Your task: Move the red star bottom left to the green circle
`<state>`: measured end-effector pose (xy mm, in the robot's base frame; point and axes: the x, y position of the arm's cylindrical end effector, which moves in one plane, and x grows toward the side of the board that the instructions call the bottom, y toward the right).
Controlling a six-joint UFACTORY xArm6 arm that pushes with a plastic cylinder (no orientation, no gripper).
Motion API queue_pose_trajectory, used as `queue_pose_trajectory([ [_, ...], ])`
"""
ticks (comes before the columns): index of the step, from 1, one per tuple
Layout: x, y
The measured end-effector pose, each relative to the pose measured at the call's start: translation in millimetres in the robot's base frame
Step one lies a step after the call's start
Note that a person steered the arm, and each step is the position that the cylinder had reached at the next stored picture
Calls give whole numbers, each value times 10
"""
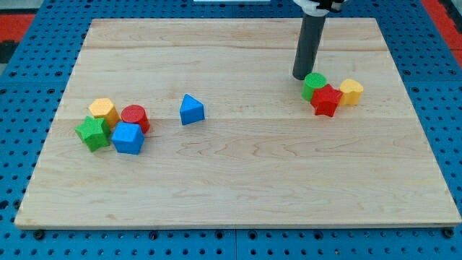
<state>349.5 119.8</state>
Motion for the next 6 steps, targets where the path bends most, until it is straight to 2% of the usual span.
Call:
queue_pose_trajectory([
  [1, 0, -168],
  [2, -178, 78],
  [3, -255, 762],
  [4, 316, 1225],
  [5, 836, 1099],
  [6, 902, 561],
])
